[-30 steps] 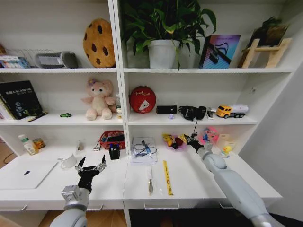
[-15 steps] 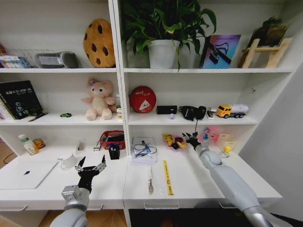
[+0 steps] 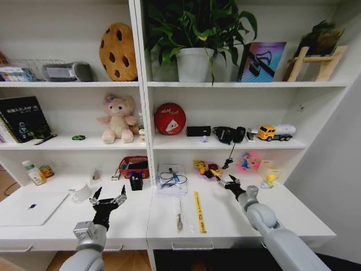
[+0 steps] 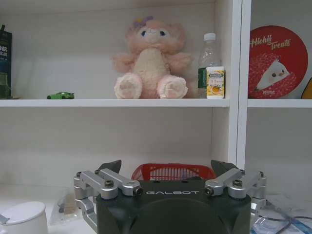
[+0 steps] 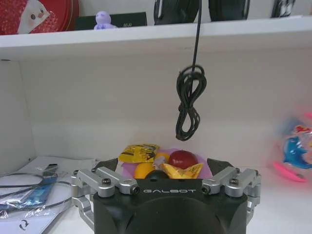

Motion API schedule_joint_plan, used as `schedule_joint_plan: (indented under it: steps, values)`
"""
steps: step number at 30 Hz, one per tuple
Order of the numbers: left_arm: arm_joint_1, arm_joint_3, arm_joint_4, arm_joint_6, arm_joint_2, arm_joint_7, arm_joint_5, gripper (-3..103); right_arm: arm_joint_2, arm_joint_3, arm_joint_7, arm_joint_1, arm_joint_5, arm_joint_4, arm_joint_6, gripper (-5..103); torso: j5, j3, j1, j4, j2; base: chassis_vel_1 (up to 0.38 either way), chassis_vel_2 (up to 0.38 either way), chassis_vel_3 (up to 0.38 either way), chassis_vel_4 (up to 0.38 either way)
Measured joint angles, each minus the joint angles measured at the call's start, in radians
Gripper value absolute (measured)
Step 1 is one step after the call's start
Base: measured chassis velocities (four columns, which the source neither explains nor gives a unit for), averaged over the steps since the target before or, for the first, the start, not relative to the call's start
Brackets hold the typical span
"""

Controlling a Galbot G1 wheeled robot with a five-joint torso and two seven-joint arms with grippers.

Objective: Organize the objects on the table.

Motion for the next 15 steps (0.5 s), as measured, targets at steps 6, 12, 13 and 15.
schedule_joint_plan:
  steps: [6,12,13,15]
  values:
    - [0.000,0.000,0.000,0.000,0.000,0.000,0.000,100,0.017,0.100,0.069,-0.119,-0.064,0.171,0.001,100,-0.0001,0.000,0.000,0.0001,0.000,0.000,0.000,0.000,0.000]
    - [0.000,0.000,0.000,0.000,0.000,0.000,0.000,100,0.042,0.147,0.136,-0.177,-0.172,0.297,-0.016,100,-0.0003,0.000,0.000,0.0001,0.000,0.000,0.000,0.000,0.000]
    - [0.000,0.000,0.000,0.000,0.000,0.000,0.000,100,0.052,0.142,0.145,-0.180,-0.191,0.323,-0.030,100,-0.0003,0.000,0.000,0.0002,0.000,0.000,0.000,0.000,0.000]
    - [0.000,0.000,0.000,0.000,0.000,0.000,0.000,100,0.065,0.127,0.144,-0.184,-0.233,0.336,-0.039,100,-0.0002,0.000,0.000,0.0003,0.000,0.000,0.000,0.000,0.000]
